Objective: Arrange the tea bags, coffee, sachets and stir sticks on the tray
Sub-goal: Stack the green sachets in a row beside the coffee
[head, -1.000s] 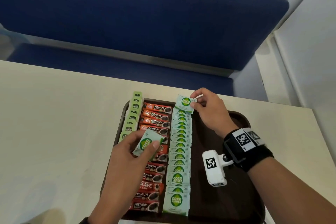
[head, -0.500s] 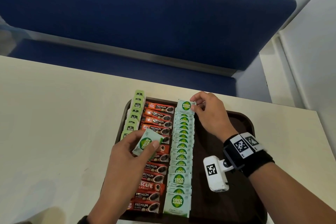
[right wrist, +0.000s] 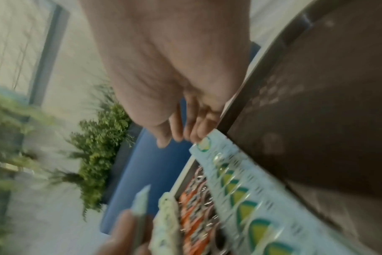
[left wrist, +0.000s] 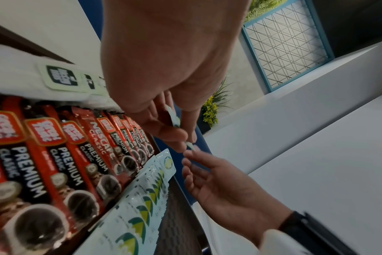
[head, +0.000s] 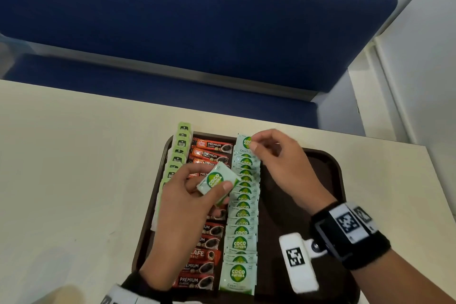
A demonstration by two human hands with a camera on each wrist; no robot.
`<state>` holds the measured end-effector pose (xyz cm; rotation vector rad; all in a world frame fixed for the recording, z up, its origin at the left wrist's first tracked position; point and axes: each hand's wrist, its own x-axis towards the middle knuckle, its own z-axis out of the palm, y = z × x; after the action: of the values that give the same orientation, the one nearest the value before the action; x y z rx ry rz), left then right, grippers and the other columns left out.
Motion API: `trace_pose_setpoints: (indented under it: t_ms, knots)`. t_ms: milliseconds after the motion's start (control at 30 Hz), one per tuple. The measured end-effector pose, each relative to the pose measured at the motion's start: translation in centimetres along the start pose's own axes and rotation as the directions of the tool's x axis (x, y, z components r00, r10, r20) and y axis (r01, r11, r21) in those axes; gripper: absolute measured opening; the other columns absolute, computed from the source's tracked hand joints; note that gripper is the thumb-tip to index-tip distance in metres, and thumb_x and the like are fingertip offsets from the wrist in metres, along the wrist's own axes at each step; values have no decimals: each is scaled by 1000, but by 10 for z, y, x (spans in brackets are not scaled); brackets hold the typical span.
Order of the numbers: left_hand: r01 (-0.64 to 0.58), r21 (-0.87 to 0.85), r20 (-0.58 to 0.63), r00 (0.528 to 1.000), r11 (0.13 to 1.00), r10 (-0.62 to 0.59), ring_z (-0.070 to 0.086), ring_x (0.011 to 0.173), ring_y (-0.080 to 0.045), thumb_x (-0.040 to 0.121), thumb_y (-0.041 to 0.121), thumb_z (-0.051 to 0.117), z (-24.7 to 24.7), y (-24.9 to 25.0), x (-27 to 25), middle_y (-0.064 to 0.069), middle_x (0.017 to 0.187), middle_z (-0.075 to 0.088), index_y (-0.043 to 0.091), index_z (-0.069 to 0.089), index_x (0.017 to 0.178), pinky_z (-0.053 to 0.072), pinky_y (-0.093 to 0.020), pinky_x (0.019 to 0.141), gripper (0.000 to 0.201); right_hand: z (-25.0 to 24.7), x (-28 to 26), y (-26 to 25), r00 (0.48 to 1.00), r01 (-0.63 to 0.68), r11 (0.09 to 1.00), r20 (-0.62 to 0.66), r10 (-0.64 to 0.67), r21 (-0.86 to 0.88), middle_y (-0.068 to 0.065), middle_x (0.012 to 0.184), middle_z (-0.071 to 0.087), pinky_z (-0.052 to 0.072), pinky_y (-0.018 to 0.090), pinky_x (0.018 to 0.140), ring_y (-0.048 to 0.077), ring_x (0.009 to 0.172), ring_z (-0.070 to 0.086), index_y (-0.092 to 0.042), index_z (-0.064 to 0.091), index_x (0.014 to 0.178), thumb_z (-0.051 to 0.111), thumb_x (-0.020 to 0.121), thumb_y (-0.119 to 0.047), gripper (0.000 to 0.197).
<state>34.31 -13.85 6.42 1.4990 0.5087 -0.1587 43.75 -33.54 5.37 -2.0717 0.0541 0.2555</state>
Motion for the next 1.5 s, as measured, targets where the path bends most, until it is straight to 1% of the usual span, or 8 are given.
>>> trace_pose_setpoints:
  t_ms: [133, 233, 400, 567, 733, 833, 967, 1500]
  knots:
    - [-47, 28, 83, 996, 999, 44, 82, 88, -10, 91, 12, 84, 6, 7, 7, 10, 100, 85, 25, 77, 117, 65, -23, 72, 31, -5, -32, -17, 935, -84, 991, 353, 42, 102, -9, 114, 77, 62, 30, 87, 12, 105, 73, -32, 75, 116, 72, 100, -37, 17]
    - [-78, 54, 131, 989, 995, 70, 78, 91, -3, 99, 13, 75, 9, 11, 10, 19, 109, 81, 40, 79, 123, 61, -15, 74, 36, -10, -36, -16, 951, -77, 995, 306, 53, 66, -6, 114, 78, 63, 28, 86, 13, 104, 74, -27, 75, 115, 75, 98, -30, 17]
    - [-119, 36, 50, 992, 992, 117, 81, 89, -11, 97, 12, 79, 13, 8, 14, -5, 100, 79, 32, 75, 125, 64, -22, 77, 35, -15, -35, -14, 942, -141, 982, 323, 94, 125, -7, 111, 80, 61, 27, 83, 14, 101, 76, -23, 72, 119, 78, 97, -27, 23]
    - [-134, 61, 26, 991, 989, 133, 80, 95, -5, 93, 15, 82, 17, 7, 18, 11, 101, 83, 28, 71, 124, 65, -27, 84, 36, -20, -28, -6, 977, -90, 995, 197, 81, 37, -12, 109, 78, 57, 28, 92, 7, 104, 71, -30, 77, 106, 79, 95, -31, 11]
    - [-144, 120, -23, 989, 982, 148, 74, 96, 6, 92, 25, 84, 10, 2, 18, 20, 121, 73, 36, 65, 135, 53, -3, 76, 48, -23, 2, 13, 990, -117, 990, -69, 122, 76, -10, 99, 80, 61, 36, 84, 3, 83, 68, -25, 78, 102, 73, 101, -22, 6]
    - [-122, 129, -24, 992, 984, 126, 75, 93, 5, 92, 27, 84, 5, -2, 14, 19, 119, 73, 37, 69, 126, 56, -9, 75, 39, -16, 16, 26, 993, -103, 994, -55, 101, -31, -10, 96, 79, 61, 41, 89, 6, 84, 67, -24, 78, 103, 69, 104, -22, 9]
    - [-73, 122, -21, 997, 990, 76, 77, 88, 1, 92, 26, 84, -3, -10, 9, 13, 96, 81, 36, 75, 115, 54, -8, 69, 27, -9, 23, 36, 995, -93, 987, -44, 88, -130, -14, 92, 75, 60, 36, 87, 7, 85, 66, -22, 77, 104, 66, 105, -21, 11]
    - [-26, 127, -13, 1000, 992, 28, 78, 86, -6, 91, 24, 84, -13, -14, 2, 11, 89, 81, 33, 79, 103, 53, -17, 79, 15, 4, 21, 35, 985, -136, 988, -113, 127, -75, -5, 93, 73, 50, 12, 63, 7, 81, 68, -19, 58, 112, 75, 100, -20, 21]
